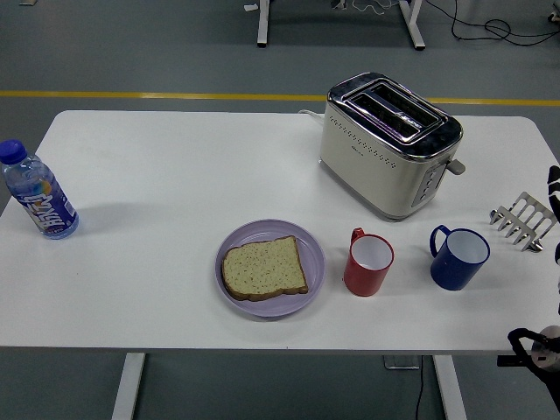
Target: Pick up the cup,pour liquid into bread,place the cup on the desk
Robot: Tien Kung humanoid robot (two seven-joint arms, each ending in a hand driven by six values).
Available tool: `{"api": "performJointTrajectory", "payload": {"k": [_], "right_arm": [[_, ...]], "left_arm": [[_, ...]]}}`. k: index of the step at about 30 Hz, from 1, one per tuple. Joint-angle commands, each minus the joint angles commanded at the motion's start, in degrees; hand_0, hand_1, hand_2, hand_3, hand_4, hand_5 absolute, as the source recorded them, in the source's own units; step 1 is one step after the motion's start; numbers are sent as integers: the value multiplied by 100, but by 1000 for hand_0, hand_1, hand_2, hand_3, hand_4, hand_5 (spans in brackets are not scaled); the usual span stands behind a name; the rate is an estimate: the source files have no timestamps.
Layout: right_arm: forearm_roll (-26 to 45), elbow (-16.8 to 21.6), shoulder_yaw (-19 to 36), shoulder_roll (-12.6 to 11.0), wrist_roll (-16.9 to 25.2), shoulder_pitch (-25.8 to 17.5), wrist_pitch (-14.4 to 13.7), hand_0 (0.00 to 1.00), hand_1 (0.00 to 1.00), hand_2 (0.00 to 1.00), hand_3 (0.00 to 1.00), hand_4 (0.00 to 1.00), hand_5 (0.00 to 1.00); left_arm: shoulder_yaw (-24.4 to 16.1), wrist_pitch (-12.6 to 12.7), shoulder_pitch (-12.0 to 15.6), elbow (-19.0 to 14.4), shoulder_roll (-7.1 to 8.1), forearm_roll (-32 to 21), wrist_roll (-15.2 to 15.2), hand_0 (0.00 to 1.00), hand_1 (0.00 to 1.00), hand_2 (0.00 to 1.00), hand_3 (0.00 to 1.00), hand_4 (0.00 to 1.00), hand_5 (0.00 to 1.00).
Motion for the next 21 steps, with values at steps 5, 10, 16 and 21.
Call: {"api": "performJointTrajectory", "payload": {"k": [5, 10, 16, 21], "right_arm": [[14, 5, 45, 1, 12, 32, -3, 702, 625, 679, 679, 763, 156], [29, 8, 62, -6, -1, 75, 3, 699, 613, 677, 661, 759, 155], [71, 11, 50, -6, 19, 101, -4, 698, 617, 677, 650, 752, 145], [114, 10, 52, -7, 84, 141, -55, 690, 616, 676, 647, 743, 133]], "left_arm": [[32, 4, -42, 2, 9, -60, -21, 684, 691, 696, 550, 254, 998], [64, 3, -80, 0, 25, -110, -44, 684, 691, 696, 549, 254, 998], [123, 7, -99, 2, 39, -213, -91, 684, 691, 696, 550, 255, 998], [162, 3, -86, 11, 53, -314, -152, 684, 692, 696, 551, 255, 998]]}}
